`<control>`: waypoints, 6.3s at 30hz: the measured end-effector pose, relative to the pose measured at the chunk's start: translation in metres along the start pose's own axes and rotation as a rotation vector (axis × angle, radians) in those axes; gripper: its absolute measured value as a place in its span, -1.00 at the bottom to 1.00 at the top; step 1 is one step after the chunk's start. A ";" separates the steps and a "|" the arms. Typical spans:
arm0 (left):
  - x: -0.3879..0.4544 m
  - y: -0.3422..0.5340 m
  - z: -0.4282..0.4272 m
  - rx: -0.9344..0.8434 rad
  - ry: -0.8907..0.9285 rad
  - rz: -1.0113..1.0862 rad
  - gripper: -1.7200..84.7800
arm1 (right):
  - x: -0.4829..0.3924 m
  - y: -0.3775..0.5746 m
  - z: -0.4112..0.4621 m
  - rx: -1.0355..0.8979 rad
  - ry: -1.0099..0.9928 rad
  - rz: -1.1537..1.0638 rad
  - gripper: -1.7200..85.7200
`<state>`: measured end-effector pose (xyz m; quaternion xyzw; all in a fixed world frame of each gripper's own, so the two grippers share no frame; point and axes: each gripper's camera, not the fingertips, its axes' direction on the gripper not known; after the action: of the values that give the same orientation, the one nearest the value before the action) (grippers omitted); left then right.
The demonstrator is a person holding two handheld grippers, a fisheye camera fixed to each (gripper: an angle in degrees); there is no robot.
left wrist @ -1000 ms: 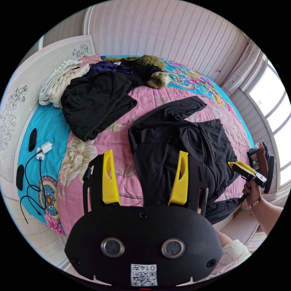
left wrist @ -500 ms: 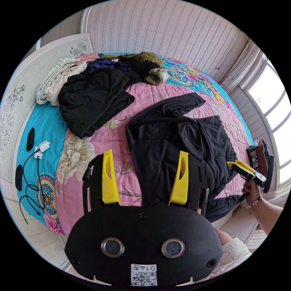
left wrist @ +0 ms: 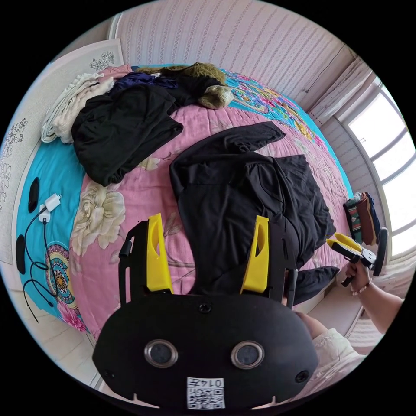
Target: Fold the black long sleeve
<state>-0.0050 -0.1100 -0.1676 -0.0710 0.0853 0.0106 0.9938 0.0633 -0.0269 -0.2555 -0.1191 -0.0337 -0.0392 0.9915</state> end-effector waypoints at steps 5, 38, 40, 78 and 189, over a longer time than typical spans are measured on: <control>0.025 0.021 0.002 -0.056 -0.008 0.088 -0.32 | 0.028 0.037 -0.006 -0.079 0.022 0.005 -0.51; 0.085 0.232 -0.084 0.382 -0.167 0.165 -0.52 | 0.137 0.176 -0.067 0.105 -0.019 -0.103 -0.48; 0.086 0.245 -0.095 0.401 -0.134 0.159 -0.50 | 0.160 0.206 -0.078 0.100 -0.034 -0.041 -0.47; 0.106 0.375 -0.134 0.340 -0.067 0.241 -0.66 | 0.375 0.361 0.017 0.000 -0.242 0.305 -0.88; 0.043 -0.182 0.228 -0.596 0.362 0.377 -0.93 | 0.257 -0.802 0.375 -0.434 -0.363 0.028 -0.69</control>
<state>0.0821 -0.2571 0.0723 -0.3400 0.2638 0.2047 0.8792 0.2287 -0.7319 0.3144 -0.3339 -0.1999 -0.0100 0.9211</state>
